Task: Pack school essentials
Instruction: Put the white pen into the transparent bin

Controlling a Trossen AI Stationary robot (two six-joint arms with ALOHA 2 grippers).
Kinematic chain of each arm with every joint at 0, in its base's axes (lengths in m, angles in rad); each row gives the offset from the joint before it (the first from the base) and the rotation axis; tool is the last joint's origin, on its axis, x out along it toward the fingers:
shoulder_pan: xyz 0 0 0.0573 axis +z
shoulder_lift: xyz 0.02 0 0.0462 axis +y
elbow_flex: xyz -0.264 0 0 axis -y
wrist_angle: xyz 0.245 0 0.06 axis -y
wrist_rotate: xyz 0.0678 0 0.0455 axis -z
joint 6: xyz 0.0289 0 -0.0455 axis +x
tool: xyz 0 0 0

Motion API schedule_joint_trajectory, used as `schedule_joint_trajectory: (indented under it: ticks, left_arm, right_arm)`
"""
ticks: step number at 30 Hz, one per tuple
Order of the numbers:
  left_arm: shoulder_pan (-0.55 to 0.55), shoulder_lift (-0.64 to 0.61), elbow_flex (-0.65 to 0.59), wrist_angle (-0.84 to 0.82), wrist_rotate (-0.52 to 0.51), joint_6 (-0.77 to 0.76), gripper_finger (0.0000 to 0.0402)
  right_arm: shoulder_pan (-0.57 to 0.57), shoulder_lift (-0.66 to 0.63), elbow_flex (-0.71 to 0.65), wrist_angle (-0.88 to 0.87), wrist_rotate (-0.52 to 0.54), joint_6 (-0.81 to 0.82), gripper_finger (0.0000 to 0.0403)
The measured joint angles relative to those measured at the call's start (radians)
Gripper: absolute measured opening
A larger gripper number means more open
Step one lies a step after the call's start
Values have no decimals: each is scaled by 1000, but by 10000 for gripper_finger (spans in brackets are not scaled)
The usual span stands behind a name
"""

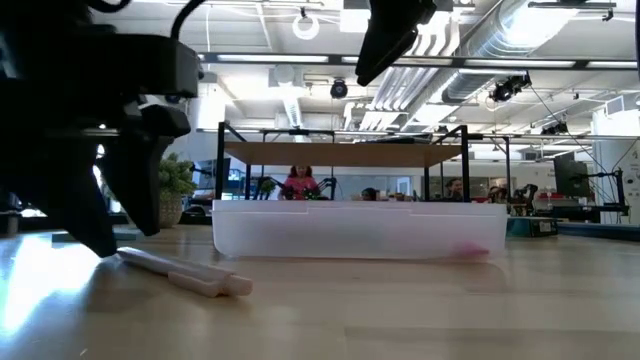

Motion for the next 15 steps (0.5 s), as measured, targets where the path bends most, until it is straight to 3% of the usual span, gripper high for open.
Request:
schedule_joint_trajectory:
  ticks: [10, 15]
  left_arm:
    - [-89, -13, 46, -12, 4, 4, 216]
    - [-133, -13, 106, 115, -16, 141, 216]
  right_arm:
    - [0, 0, 0, -12, 0, 0, 200]
    - [0, 0, 0, -11, 0, 0, 200]
